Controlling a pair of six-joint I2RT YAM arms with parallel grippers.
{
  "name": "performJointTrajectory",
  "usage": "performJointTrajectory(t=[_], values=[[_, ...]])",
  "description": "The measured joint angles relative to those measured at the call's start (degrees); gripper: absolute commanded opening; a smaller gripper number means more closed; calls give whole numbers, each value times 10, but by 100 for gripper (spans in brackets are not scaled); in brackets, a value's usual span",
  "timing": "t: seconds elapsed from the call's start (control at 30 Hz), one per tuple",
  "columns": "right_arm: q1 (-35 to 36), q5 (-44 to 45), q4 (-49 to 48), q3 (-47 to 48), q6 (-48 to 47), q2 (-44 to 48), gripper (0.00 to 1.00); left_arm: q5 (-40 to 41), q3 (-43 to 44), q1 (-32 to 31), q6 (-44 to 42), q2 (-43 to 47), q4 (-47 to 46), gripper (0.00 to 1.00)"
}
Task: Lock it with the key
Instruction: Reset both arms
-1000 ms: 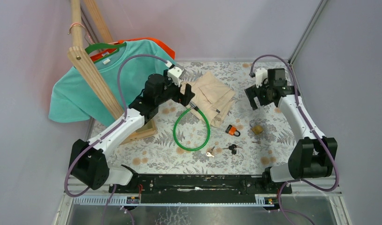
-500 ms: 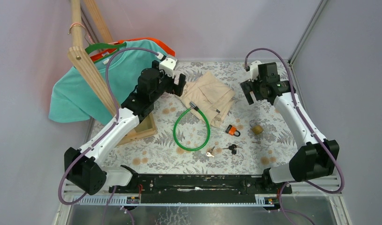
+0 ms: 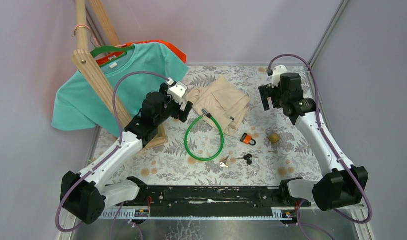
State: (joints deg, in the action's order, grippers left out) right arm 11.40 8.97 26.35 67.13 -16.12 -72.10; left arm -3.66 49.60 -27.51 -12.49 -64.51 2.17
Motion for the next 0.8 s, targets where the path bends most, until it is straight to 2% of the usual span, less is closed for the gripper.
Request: performJointTrajectory(t=[0.2, 0.37, 0.53, 0.8], values=[[0, -61, -69, -74, 16, 8, 99, -17, -23, 5, -1, 12, -23, 100], [0, -92, -118, -189, 15, 74, 99, -31, -73, 6, 18, 20, -81, 100], [-25, -108, -135, -196, 27, 121, 99, -35, -120, 6, 32, 22, -113, 100], [-100, -156, -156, -195, 57, 229, 99, -45, -111, 6, 39, 62, -113, 100]])
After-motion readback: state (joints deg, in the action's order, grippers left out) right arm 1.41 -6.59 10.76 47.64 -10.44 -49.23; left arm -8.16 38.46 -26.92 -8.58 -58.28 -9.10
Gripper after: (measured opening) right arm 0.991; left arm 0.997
